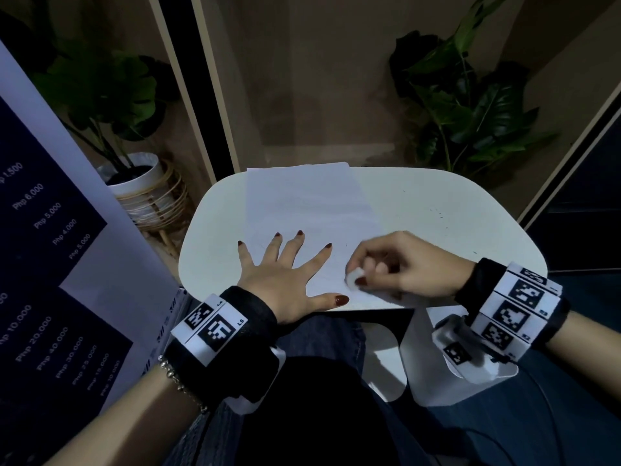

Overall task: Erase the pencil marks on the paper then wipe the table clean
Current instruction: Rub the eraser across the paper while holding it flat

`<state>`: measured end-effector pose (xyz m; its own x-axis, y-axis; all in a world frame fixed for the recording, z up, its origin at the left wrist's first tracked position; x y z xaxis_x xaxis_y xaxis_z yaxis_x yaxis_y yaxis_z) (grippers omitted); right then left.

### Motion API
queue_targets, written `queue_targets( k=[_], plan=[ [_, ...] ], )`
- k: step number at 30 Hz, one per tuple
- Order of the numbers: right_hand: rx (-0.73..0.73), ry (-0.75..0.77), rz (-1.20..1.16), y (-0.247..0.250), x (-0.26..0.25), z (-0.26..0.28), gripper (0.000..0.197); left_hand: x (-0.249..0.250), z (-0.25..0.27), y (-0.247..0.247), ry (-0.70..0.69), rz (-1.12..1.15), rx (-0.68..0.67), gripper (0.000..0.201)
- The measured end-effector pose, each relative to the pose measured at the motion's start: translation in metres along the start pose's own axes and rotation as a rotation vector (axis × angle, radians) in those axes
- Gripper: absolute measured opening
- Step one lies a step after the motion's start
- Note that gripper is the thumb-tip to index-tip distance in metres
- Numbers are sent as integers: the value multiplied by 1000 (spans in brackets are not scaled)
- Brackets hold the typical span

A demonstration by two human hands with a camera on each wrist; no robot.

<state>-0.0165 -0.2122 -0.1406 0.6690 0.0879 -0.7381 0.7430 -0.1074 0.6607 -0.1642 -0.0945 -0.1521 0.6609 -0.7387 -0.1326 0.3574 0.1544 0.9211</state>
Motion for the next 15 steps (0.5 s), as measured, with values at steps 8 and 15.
queue_targets(
  k=[8, 15],
  plan=[
    [390, -149, 159, 30, 21, -1, 1, 0, 4, 6, 12, -32, 31, 96],
    [685, -209, -772, 1, 2, -7, 7, -10, 4, 16, -81, 87, -37, 94]
  ],
)
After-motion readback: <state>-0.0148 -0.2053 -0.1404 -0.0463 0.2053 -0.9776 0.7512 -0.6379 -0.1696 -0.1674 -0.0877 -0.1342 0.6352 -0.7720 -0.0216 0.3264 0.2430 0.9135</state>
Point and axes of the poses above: each hand's wrist, its own z-axis away from the middle knuckle, its own y-axis out of the back of the hand, x = y × z, the point moved 4 cm from there along -z, towards the middle knuckle, and after that the axes turned 14 degrees about y, right-handed, at the moved point
